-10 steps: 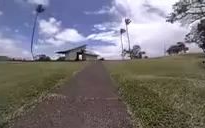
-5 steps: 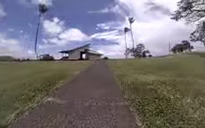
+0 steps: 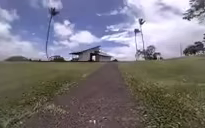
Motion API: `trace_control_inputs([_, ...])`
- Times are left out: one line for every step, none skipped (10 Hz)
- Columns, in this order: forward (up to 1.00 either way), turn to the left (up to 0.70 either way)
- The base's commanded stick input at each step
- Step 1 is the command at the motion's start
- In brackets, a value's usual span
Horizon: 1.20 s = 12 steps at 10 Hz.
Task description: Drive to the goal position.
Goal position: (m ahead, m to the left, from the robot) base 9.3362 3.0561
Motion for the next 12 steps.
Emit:
trace_control_inputs([0.7, 0.0])
trace_control_inputs([0.7, 0.0])
trace_control_inputs([0.7, 0.0])
trace_control_inputs([0.7, 0.0])
trace_control_inputs([0.7, 0.0])
trace_control_inputs([0.7, 0.0])
trace_control_inputs([0.7, 0.0])
trace_control_inputs([0.7, 0.0])
trace_control_inputs([0.7, 0.0])
trace_control_inputs([0.7, -0.02])
trace_control_inputs([0.7, -0.13])
trace_control_inputs([0.7, -0.26])
